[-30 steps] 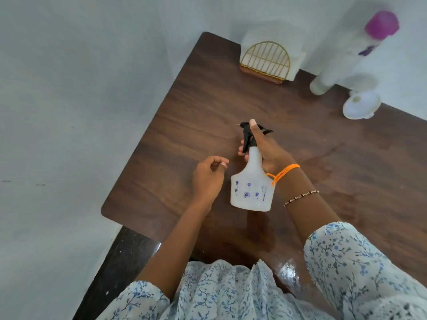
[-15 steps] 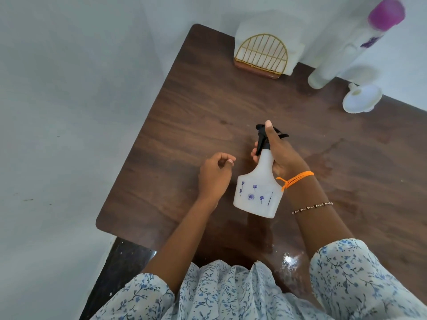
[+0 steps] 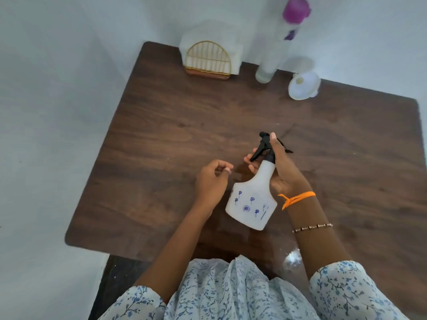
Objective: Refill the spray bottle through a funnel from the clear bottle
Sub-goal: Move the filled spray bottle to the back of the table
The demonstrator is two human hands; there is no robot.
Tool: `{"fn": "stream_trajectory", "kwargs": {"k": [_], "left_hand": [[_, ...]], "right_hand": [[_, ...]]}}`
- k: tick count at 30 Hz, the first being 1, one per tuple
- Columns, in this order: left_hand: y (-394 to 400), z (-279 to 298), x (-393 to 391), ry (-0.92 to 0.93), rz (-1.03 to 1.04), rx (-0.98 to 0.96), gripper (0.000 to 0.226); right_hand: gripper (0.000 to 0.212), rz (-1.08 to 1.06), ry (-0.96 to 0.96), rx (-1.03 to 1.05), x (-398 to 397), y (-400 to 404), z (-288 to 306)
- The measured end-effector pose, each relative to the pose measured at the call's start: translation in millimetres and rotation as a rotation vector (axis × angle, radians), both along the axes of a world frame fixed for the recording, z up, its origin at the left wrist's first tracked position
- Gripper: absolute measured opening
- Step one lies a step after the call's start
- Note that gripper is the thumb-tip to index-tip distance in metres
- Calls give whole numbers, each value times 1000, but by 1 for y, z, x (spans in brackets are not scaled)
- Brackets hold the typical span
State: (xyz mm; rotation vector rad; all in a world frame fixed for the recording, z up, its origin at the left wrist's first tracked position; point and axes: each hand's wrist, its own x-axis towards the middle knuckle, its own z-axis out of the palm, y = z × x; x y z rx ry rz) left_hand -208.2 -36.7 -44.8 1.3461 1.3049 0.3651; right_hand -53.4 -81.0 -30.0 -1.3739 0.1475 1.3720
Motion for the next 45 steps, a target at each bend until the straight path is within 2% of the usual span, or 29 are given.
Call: {"fn": "stream_trajectory", "kwargs": {"k": [8, 11, 17, 20, 23, 27, 32, 35, 38, 40, 42, 43, 45], "left_hand": [[-53, 9, 74, 8, -268, 37, 16], [-63, 7, 98, 20, -309, 44, 16], [-69, 3, 137, 38, -313, 40, 16], [-68, -1, 149, 63, -317, 35, 16], [-68, -6, 156, 74, -314, 18, 18], [-65, -8, 165, 82, -314, 6, 18], [-59, -3, 174, 61, -304, -20, 16], [-54, 1, 178, 60, -306, -29, 15], [-48, 3, 180, 47, -300, -47, 16], [-43, 3, 180, 41, -298, -31, 17], [-38, 4, 182, 28, -291, -11, 17], [-35, 5, 183, 19, -283, -7, 17], [-32, 7, 185, 1, -266, -3, 17]], "right_hand": [[41, -343, 54, -30, 81, -92, -2], [45, -336, 67, -60, 109, -104, -1], [40, -241, -104, -233, 143, -93, -8], [42, -236, -112, -262, 152, -98, -13], [47, -247, -75, -209, 155, -104, -9], [51, -189, -201, -154, 162, -106, 2], [27, -284, -376, -24, 176, -91, 28], [20, -291, -525, 27, 189, -73, 39], [17, -383, -636, 120, 204, -48, 44], [23, -399, -706, 187, 217, -32, 48], [44, -390, -737, 251, 231, -17, 49], [47, -380, -725, 265, 237, -11, 49], [35, -366, -690, 241, 247, 1, 48]]}}
